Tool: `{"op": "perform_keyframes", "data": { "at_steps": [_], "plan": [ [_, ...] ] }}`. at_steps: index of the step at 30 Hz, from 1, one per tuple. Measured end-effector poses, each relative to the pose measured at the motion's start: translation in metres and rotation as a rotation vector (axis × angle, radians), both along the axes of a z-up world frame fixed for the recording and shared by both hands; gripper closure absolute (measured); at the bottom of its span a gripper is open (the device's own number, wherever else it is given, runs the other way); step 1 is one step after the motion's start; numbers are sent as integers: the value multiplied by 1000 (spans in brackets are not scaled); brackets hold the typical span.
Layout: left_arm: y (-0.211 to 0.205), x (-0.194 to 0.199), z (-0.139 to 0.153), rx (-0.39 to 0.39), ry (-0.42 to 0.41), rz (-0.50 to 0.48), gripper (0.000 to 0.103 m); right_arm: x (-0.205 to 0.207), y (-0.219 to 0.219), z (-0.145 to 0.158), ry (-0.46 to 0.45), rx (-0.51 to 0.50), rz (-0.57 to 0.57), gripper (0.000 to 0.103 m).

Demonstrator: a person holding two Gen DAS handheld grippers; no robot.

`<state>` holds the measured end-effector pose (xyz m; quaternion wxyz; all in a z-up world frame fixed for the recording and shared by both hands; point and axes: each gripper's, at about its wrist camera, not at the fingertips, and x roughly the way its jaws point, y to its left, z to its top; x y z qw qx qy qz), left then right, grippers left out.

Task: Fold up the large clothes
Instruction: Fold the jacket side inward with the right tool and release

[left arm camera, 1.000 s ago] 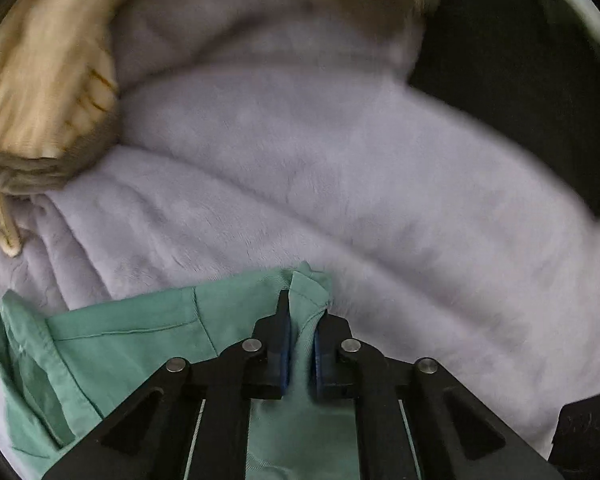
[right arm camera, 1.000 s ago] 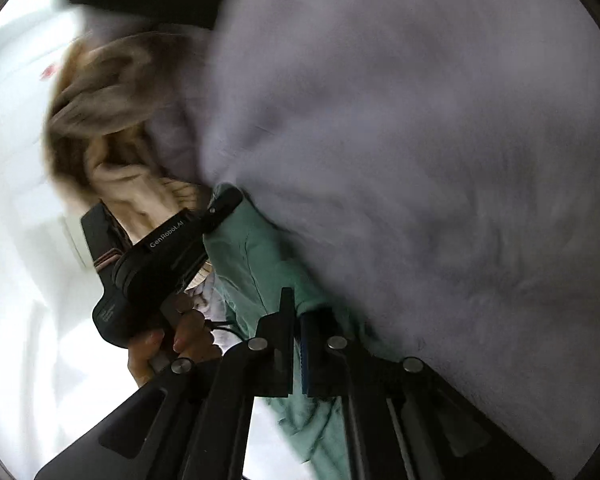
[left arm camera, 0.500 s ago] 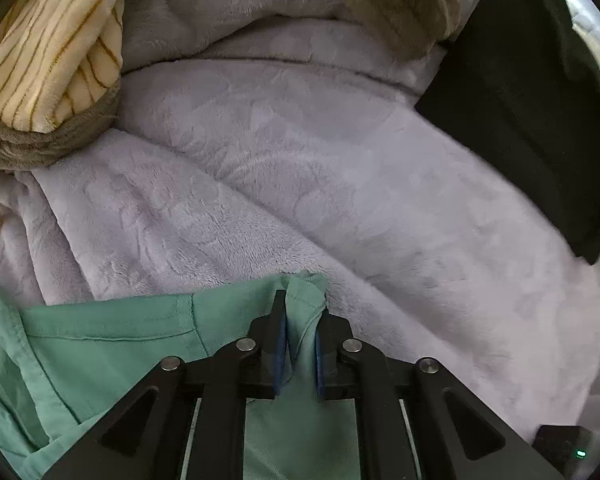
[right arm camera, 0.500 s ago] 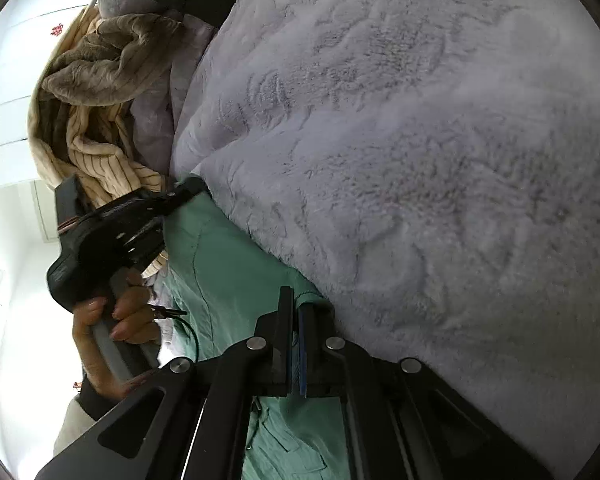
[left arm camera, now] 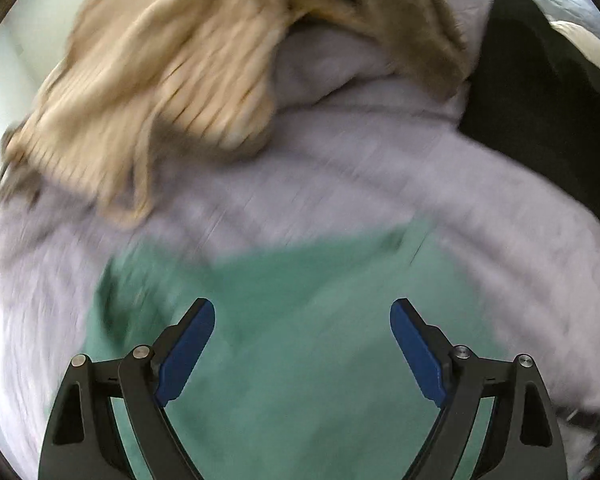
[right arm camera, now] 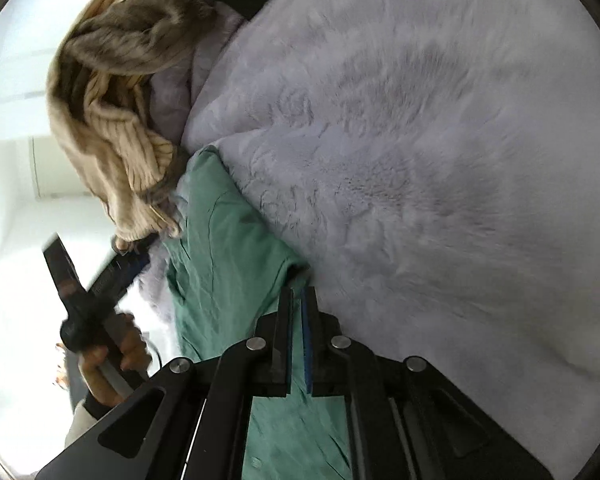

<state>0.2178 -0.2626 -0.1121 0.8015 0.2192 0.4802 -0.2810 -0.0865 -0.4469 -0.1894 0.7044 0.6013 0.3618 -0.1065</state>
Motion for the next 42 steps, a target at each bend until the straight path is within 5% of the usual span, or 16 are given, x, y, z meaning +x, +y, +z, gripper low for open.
{"op": "perform_keyframes", "data": {
  "at_steps": [4,10,15,18,22,34,37,39,42],
  "plan": [
    [66,-20,-8,27,-11,113,13,16,6,31,-32,-114,76,94],
    [142,-27,-27,14,37,309,13,118,15,56,-106,-277,265,94],
    [171,-23,-55,8,70,400,13,197,13,31,-22,-355,355,94],
    [183,-25,-65,-4,80,428,13,216,6,2,126,-404,364,96],
    [186,-27,-70,-9,52,400,13,201,-9,-17,164,-384,312,103],
    [238,-53,-37,-19,65,488,13,132,24,28,175,-418,370,97],
    [246,-68,-36,4,81,497,13,115,39,31,195,-377,385,83],
    [251,-80,-36,8,100,494,13,103,49,35,206,-362,389,63],
    [254,-98,-33,15,115,485,13,88,61,41,218,-352,397,58]
  ]
}}
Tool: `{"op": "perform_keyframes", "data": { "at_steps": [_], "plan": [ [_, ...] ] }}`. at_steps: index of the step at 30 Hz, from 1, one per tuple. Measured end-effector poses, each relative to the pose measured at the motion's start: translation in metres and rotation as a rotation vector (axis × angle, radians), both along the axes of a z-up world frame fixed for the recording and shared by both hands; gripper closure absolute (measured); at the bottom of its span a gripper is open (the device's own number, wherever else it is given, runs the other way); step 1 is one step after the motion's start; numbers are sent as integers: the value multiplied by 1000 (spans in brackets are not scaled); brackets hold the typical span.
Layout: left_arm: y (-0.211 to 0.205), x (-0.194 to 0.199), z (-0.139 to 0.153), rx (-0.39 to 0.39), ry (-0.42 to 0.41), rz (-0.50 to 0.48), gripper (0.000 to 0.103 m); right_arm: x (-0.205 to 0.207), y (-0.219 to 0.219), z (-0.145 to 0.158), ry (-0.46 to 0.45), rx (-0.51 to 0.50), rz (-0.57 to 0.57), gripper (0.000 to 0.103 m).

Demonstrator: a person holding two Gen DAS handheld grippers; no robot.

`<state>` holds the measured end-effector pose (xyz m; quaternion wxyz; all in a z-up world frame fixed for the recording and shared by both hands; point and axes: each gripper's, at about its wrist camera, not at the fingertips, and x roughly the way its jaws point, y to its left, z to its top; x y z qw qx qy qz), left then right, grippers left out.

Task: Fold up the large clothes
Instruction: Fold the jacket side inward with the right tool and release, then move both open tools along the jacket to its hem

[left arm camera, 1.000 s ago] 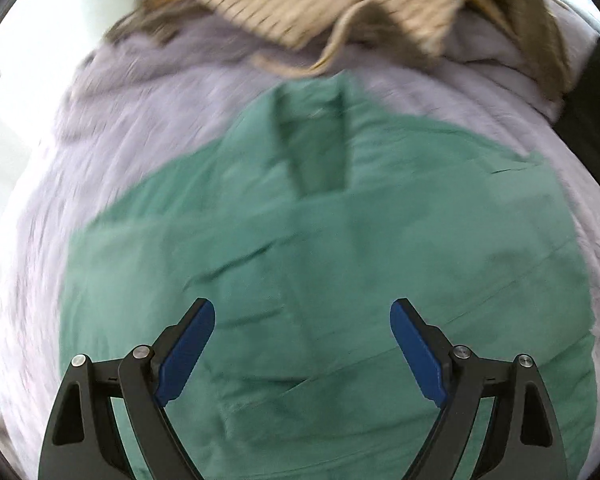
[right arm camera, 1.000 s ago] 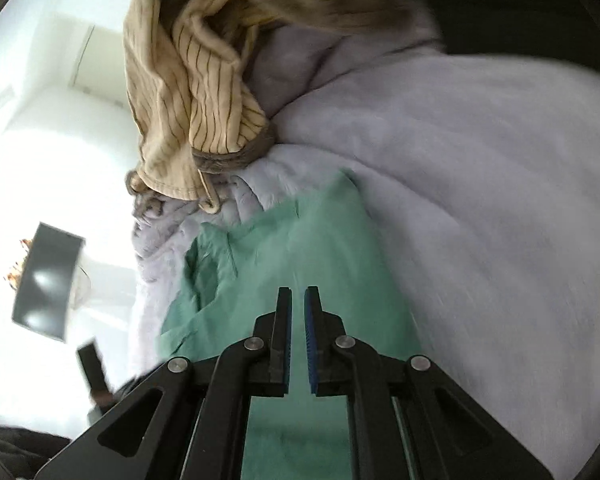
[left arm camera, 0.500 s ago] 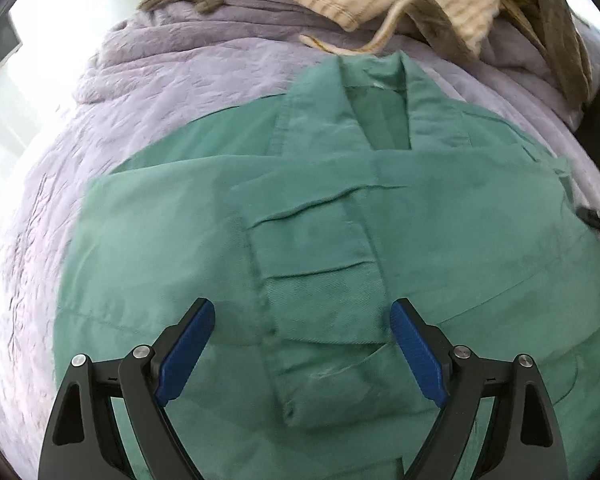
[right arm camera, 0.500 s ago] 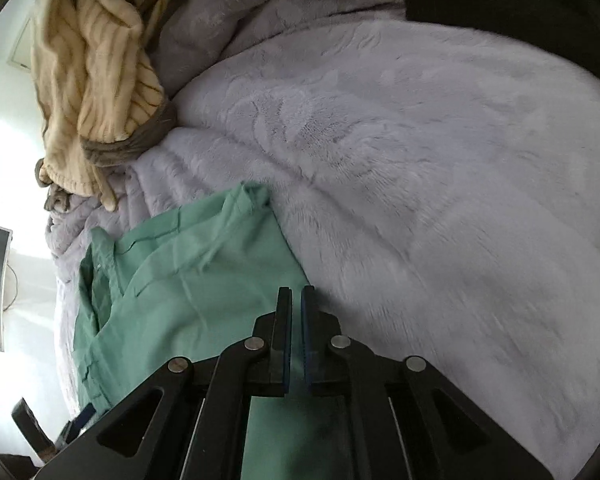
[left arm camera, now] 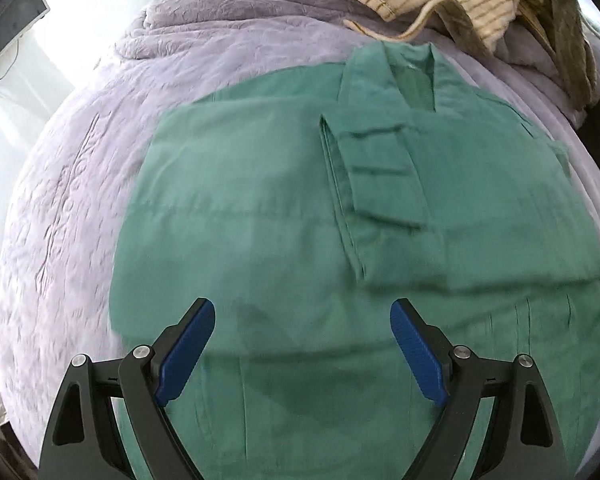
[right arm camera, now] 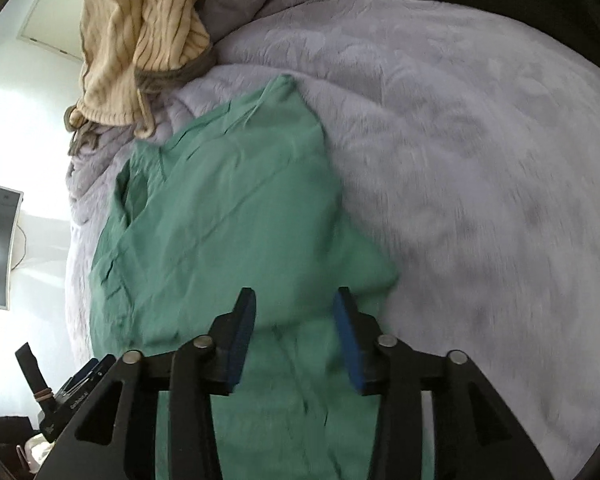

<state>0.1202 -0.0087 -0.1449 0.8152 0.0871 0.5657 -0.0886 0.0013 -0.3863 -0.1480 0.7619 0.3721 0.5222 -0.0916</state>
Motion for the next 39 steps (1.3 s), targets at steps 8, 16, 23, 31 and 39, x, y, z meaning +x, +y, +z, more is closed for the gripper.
{"op": "perform_keyframes", "data": {
  "at_steps": [8,16,23,31,39],
  "plan": [
    [13,-42,10,8,62,-10,13,-31,35,12,86,2,43,42],
    [33,-81,25,41,107,-14,13,-60,66,26,153,1,114,34],
    [54,-105,34,37,151,24,9,-82,80,38,197,-5,139,30],
    [67,-125,42,39,183,19,0,-103,94,45,236,5,160,24],
    [73,-131,45,43,204,27,0,-115,106,49,244,0,196,18]
  ]
}}
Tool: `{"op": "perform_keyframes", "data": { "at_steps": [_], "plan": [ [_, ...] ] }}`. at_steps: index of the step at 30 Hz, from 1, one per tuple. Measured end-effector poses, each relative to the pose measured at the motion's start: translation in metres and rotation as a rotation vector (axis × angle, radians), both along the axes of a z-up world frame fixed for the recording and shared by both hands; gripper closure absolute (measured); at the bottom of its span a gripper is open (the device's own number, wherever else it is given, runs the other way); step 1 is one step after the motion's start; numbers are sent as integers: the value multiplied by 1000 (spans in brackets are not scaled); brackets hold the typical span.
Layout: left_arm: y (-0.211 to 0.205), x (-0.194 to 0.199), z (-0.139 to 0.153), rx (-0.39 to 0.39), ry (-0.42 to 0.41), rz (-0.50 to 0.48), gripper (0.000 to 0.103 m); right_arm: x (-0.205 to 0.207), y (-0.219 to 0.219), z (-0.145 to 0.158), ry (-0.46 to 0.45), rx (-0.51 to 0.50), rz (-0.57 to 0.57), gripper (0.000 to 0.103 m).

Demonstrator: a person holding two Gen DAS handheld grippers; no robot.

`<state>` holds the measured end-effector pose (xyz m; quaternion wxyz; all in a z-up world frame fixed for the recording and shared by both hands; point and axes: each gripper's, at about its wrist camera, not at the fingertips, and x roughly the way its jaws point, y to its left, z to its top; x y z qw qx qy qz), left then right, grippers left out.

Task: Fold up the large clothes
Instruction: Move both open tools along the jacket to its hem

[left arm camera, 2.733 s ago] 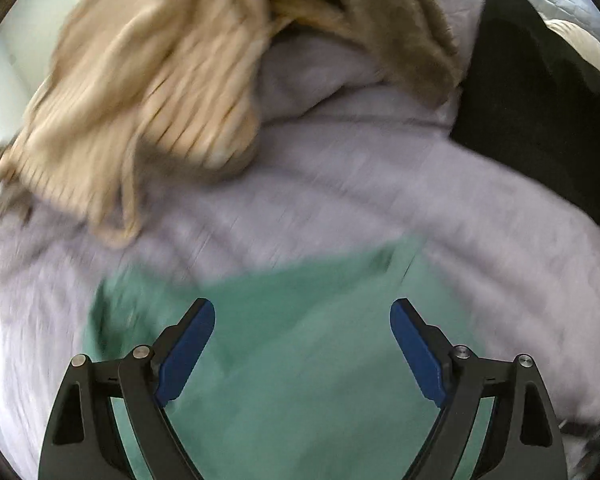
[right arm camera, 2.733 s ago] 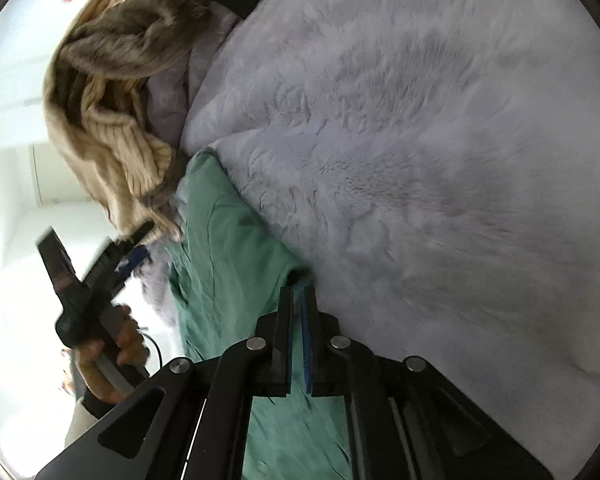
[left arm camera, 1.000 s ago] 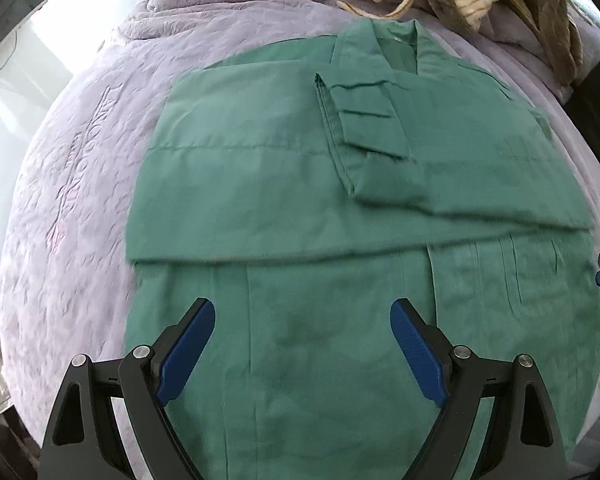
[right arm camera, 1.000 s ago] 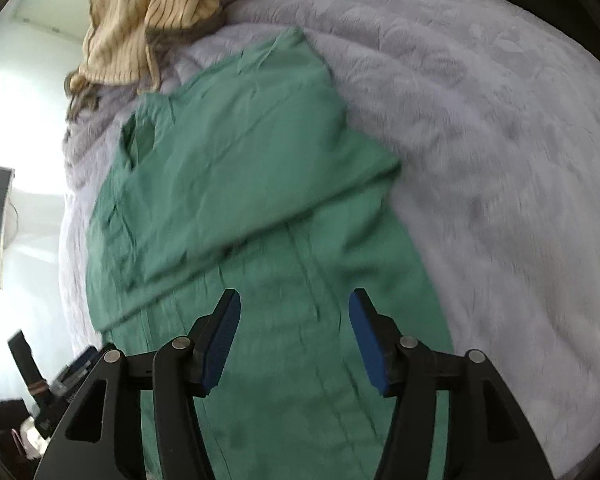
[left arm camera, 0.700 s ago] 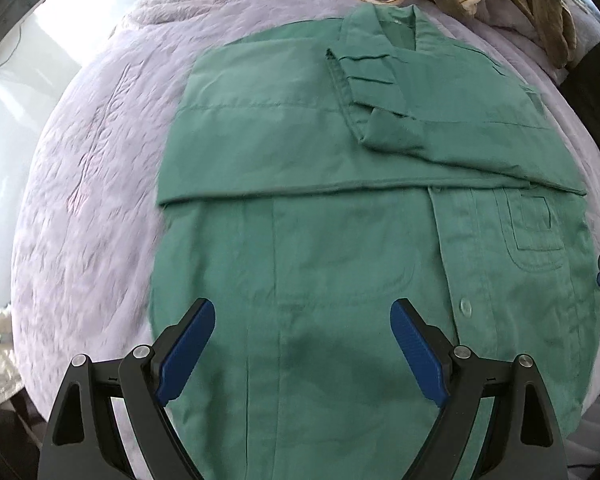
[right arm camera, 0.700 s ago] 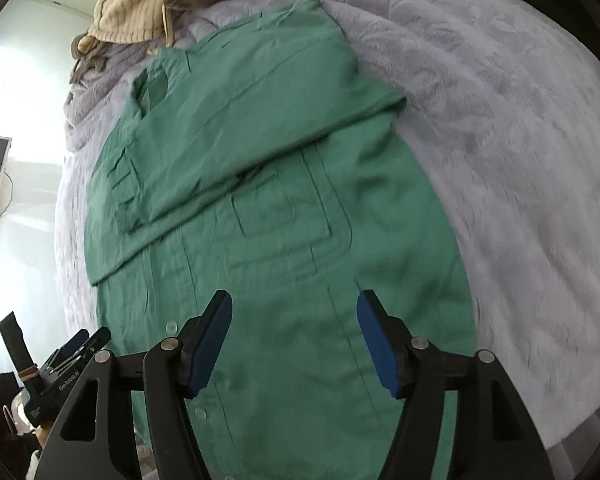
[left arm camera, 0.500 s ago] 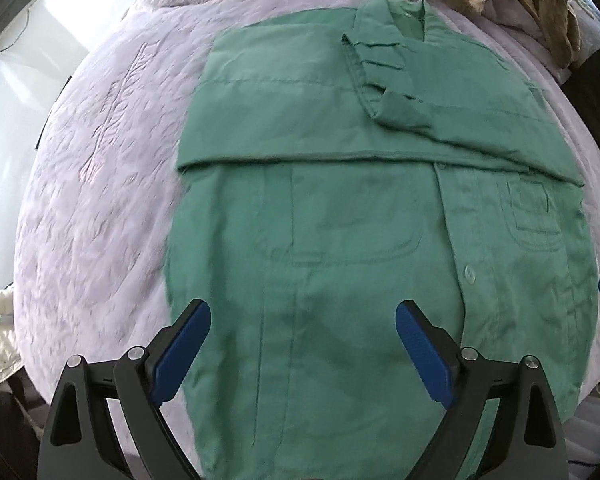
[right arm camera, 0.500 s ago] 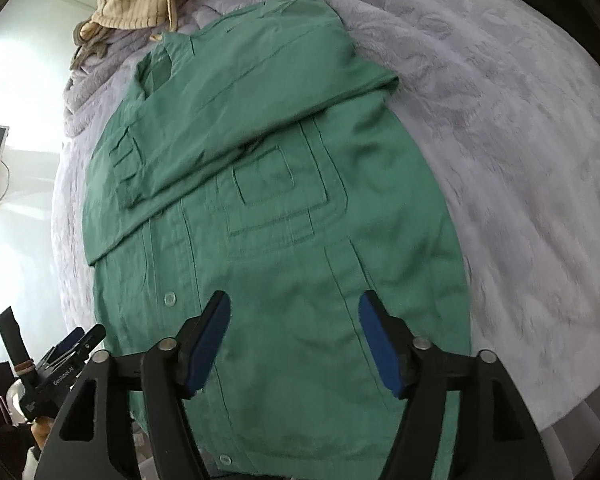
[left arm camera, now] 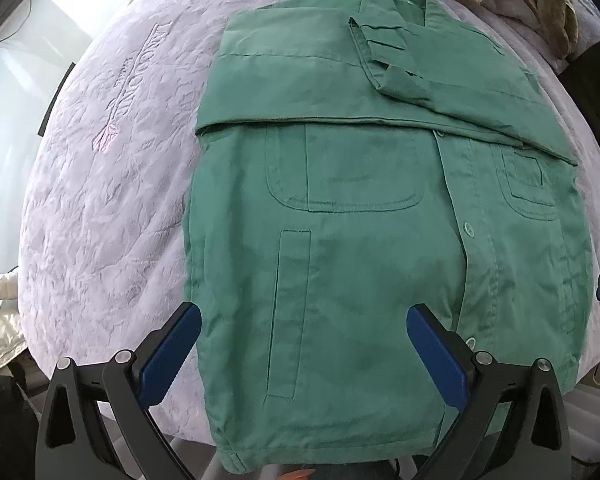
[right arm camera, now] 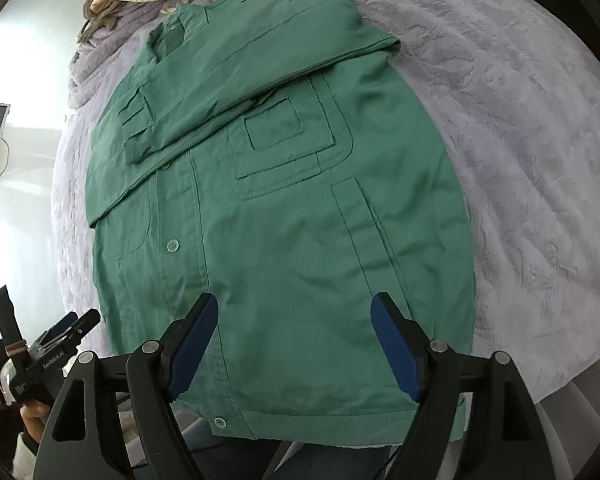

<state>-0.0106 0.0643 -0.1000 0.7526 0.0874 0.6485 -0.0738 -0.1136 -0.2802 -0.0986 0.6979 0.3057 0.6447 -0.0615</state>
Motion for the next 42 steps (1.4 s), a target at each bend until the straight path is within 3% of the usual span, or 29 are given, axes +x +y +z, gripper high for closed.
{"op": "perform_keyframes", "data": {
  "at_steps": [3,17,19,20,23,30,37,42],
  "plan": [
    [1,-2,0,1,8,-7,0,-4,2,-3,17,7,-1,10],
    [6,-7,-5,-8,36,23,0,-15,2,-11,37,1,-8,10],
    [10,-9,-8,5,34,44,0,-19,1,-13,43,-11,-11,7],
    [11,-11,-10,14,31,50,0,-20,1,-14,49,-12,-15,0],
    [20,-15,-15,23,42,61,0,-27,-3,-19,66,18,-15,0],
    [56,-29,-27,-62,87,57,0,-46,-23,-22,75,29,-2,0],
    [90,-47,-60,-118,183,50,0,-89,-69,-41,139,-28,-103,0],
    [110,-55,-80,-219,269,113,0,-121,-79,-69,158,166,-184,0]
  ]
}}
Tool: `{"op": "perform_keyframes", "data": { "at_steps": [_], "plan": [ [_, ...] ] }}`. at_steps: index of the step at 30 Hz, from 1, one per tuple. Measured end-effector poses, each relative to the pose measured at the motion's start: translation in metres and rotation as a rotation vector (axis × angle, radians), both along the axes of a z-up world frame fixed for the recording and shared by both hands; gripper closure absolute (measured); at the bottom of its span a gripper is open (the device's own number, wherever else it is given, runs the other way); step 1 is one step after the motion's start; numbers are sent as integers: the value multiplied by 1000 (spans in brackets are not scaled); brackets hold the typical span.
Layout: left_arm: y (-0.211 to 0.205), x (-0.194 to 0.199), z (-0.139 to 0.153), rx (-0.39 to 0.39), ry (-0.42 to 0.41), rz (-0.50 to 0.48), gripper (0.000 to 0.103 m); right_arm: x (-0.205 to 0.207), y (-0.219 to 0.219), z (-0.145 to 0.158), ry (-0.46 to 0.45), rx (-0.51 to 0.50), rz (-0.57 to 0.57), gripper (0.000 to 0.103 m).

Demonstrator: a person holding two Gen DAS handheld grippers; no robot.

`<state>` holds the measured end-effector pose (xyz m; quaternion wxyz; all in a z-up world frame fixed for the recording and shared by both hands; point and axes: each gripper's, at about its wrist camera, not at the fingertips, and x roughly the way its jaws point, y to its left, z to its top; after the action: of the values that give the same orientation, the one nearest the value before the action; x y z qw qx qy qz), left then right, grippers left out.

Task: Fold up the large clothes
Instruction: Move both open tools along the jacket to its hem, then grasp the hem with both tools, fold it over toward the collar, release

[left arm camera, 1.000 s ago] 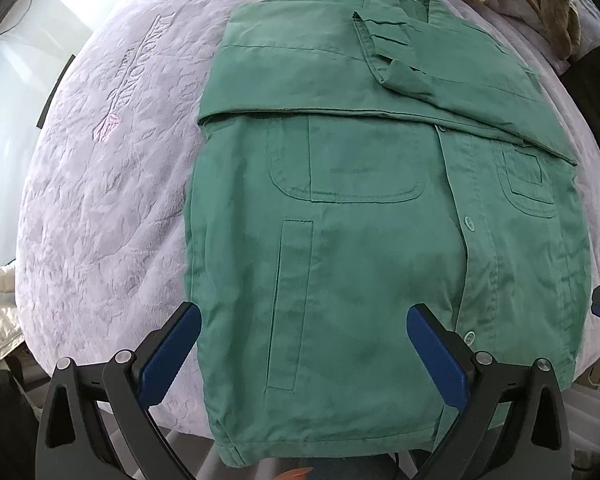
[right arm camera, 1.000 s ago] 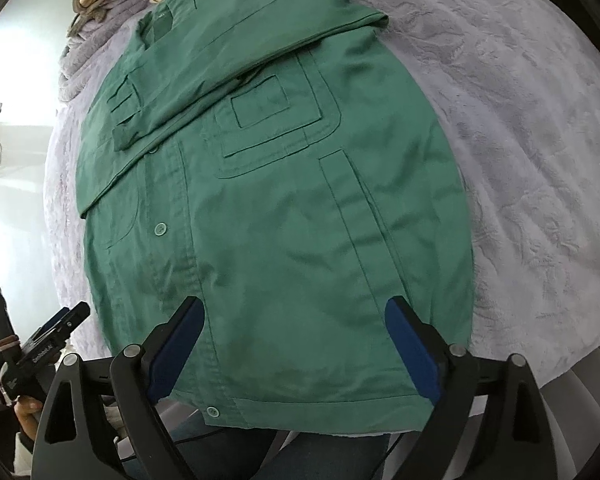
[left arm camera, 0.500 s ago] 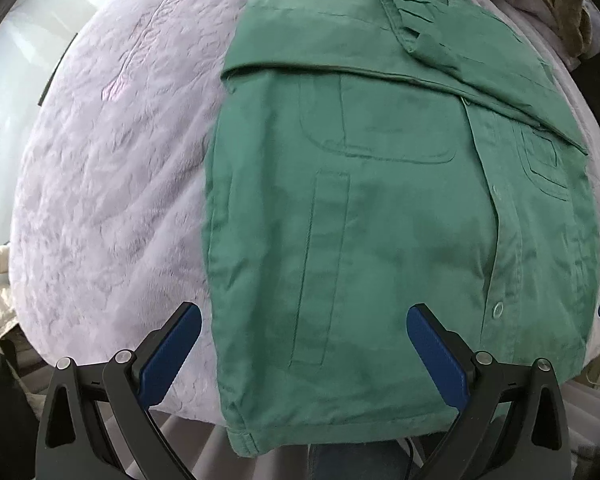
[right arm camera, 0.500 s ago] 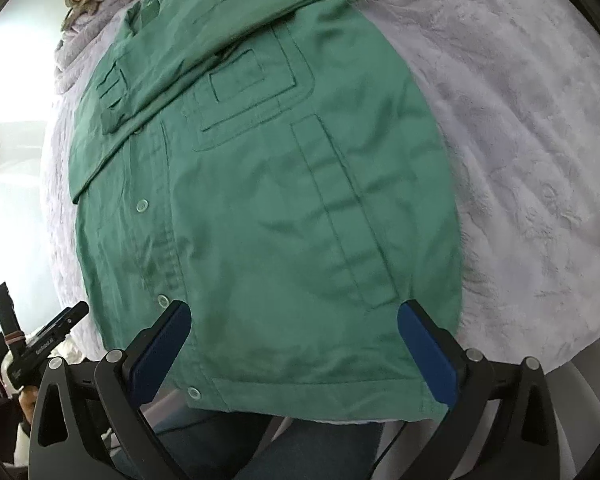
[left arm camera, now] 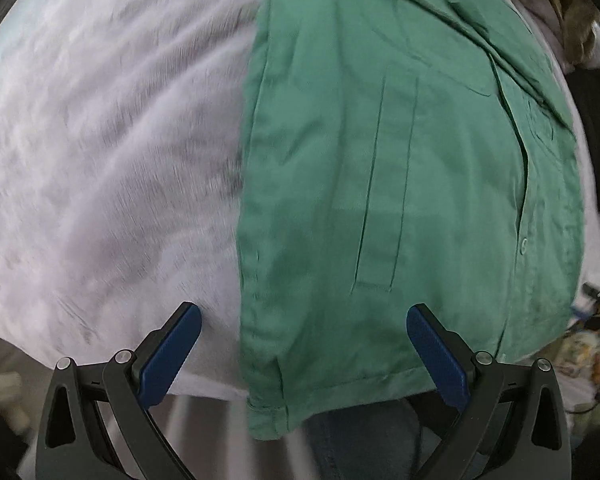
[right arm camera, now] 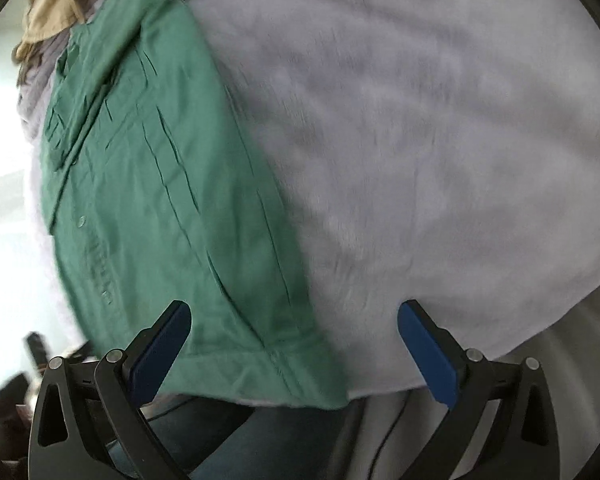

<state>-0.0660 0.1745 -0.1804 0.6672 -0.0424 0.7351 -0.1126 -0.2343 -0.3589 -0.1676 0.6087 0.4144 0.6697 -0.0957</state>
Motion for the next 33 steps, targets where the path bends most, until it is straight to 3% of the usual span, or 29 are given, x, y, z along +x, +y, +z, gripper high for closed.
{"op": "perform_keyframes", "data": {
  "at_steps": [7,12,15,19,21,22,23,24,25,26,29,33],
  "plan": [
    [4,-7,-17,-30,64,10,0,9,22,-3,-95,189,-11,0],
    [-12,-6,-19,-65,83,9,0,31,40,13,-245,380,-25,0],
    [-26,-15,-20,-97,100,-21,0,37,46,10,-210,358,18,0],
    [-43,-22,-22,-58,94,-93,0,29,48,-8,-103,305,30,0],
    [-45,-22,-20,-62,93,-80,4,27,50,-11,-83,299,13,3],
    [-44,-22,-19,-56,90,-71,19,25,49,-10,-80,297,8,8],
    [-45,-21,-19,-41,89,-73,37,24,51,-8,-73,297,8,41],
    [-43,-21,-19,-33,88,-82,48,24,52,-10,-66,297,12,89],
    [-42,-20,-17,-45,86,-91,72,23,52,-9,-59,294,12,94],
    [-38,-19,-14,-60,88,-93,85,23,51,-7,-80,303,8,94],
    [-30,-10,1,-156,102,-55,91,26,46,9,-173,353,-20,95],
    [-22,8,35,-317,64,16,91,40,34,42,-353,445,-134,95]
  ]
}}
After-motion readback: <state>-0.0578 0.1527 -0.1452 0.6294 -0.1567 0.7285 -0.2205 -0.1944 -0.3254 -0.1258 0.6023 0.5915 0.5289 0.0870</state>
